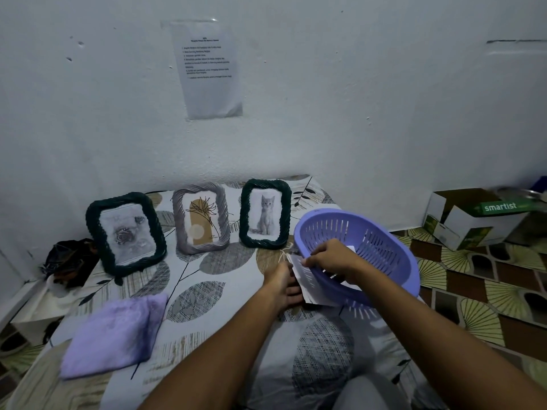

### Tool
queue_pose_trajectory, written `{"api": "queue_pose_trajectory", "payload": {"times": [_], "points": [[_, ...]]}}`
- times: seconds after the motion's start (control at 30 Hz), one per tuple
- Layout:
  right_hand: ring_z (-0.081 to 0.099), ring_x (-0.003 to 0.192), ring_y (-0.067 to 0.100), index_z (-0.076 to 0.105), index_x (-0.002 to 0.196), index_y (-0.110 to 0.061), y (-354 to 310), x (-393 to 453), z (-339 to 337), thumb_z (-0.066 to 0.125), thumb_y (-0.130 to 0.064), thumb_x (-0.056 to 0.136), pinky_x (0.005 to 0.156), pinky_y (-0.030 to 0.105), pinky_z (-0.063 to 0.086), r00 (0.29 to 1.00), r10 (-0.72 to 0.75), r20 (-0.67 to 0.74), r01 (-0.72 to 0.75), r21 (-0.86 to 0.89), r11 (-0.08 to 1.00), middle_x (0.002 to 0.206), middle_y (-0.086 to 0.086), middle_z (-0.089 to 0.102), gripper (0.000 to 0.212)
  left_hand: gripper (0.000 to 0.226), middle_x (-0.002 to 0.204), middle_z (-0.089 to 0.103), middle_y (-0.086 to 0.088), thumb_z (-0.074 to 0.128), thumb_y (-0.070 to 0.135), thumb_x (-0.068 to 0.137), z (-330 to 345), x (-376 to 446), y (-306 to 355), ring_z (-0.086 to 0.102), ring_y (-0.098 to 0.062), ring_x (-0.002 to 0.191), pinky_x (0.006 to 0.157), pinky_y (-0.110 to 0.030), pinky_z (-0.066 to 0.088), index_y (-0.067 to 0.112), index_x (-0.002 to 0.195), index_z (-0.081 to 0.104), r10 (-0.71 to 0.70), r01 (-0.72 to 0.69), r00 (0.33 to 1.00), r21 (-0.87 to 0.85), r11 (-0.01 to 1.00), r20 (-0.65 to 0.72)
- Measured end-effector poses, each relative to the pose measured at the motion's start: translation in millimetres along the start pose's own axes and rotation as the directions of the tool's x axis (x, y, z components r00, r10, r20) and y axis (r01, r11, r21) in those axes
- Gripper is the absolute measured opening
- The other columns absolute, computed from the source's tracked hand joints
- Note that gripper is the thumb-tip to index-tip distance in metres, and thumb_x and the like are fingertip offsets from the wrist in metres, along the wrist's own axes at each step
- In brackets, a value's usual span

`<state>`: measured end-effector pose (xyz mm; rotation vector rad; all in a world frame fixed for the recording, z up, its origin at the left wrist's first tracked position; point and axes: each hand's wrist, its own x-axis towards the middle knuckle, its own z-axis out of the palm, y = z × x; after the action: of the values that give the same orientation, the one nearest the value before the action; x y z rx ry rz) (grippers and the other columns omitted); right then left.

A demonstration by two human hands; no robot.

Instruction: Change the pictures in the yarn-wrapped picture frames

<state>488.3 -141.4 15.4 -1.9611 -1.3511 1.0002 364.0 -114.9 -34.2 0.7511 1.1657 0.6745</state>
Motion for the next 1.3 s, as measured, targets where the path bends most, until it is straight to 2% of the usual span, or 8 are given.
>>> {"api": "queue_pose_trajectory", "payload": {"times": [0.13,0.33,0.43,0.97,1.1,1.17,1.23,1.3], "points": [[0.053,0.058,0.019,0.067,0.103,0.005,-2,0,-1,0.070,-0.024,0.085,0.052,0.026,0.043,1.000,0.003,0.012,-0.003,0.006,1.000,0.074,0.011,0.059,0.034,0.022,0.086,0.067,-0.021,0.049,0.005,0.090,4,8,-6,0.067,-0.033,0.070,0.057,-0.043,0.057,-0.001,0.110,0.056,0.041,-0.038,0.998,0.069,0.997,-0.052],[0.056,0.062,0.023,0.068,0.102,0.004,-2,1,-2,0.071,-0.023,0.085,0.054,0.028,0.047,1.000,0.003,0.019,-0.003,0.003,1.000,0.079,0.014,0.062,0.032,0.015,0.081,0.067,-0.020,0.062,-0.009,0.078,9,13,-12,0.069,-0.038,0.074,0.068,-0.057,0.057,-0.001,0.091,0.060,0.130,-0.103,0.985,0.222,0.970,-0.111],[0.056,0.064,0.022,0.068,0.100,0.001,-4,0,-3,0.069,-0.022,0.086,0.055,0.029,0.047,1.000,-0.002,0.020,0.002,0.008,1.000,0.079,0.012,0.062,0.027,0.020,0.077,0.063,-0.016,0.063,-0.011,0.075,6,13,-13,0.067,-0.033,0.068,0.066,-0.054,0.058,0.006,0.080,0.054,0.185,-0.136,0.971,0.292,0.947,-0.149],[0.050,0.052,0.017,0.065,0.084,-0.004,-6,-2,3,0.067,-0.020,0.088,0.051,0.024,0.040,1.000,0.013,-0.002,-0.013,-0.075,0.997,0.064,0.006,0.056,0.017,0.026,0.102,0.068,-0.019,0.063,-0.014,0.080,-130,-16,17,0.066,-0.032,0.088,0.075,-0.042,0.056,0.002,0.100,0.058,0.303,-0.267,0.939,0.213,0.940,-0.160],[0.063,0.072,0.025,0.068,0.096,-0.004,-9,1,14,0.066,-0.023,0.085,0.067,0.034,0.053,0.973,-0.125,-0.195,0.061,-0.305,0.950,0.087,0.012,0.069,0.022,0.028,0.105,0.069,-0.021,0.060,-0.014,0.082,-160,-35,17,0.067,-0.037,0.093,0.082,-0.048,0.055,0.000,0.106,0.057,0.270,-0.261,0.959,0.100,0.960,-0.089],[0.064,0.086,0.027,0.067,0.106,-0.007,-24,-7,24,0.063,-0.026,0.088,0.072,0.033,0.052,0.875,-0.336,-0.349,0.198,-0.374,0.906,0.099,0.011,0.069,0.026,0.027,0.103,0.070,-0.019,0.058,-0.014,0.083,-170,-44,16,0.068,-0.033,0.086,0.076,-0.043,0.057,0.001,0.105,0.056,0.278,-0.275,0.959,0.047,0.960,-0.053],[0.062,0.078,0.020,0.067,0.103,-0.007,-47,-21,42,0.063,-0.026,0.091,0.062,0.025,0.048,0.871,-0.383,-0.306,0.357,-0.140,0.924,0.090,0.007,0.066,0.024,0.027,0.097,0.071,-0.017,0.056,-0.016,0.083,-177,-50,15,0.070,-0.029,0.079,0.066,-0.037,0.059,0.001,0.105,0.055,0.296,-0.297,0.955,-0.028,0.955,-0.019],[0.061,0.066,0.017,0.066,0.100,-0.004,-65,-29,62,0.062,-0.027,0.092,0.056,0.024,0.046,0.969,-0.247,-0.027,0.246,0.260,0.934,0.082,0.007,0.065,0.025,0.028,0.092,0.072,-0.016,0.054,-0.017,0.084,-182,-55,14,0.071,-0.028,0.077,0.061,-0.035,0.059,0.001,0.105,0.054,0.296,-0.293,0.955,-0.098,0.951,0.012]]}}
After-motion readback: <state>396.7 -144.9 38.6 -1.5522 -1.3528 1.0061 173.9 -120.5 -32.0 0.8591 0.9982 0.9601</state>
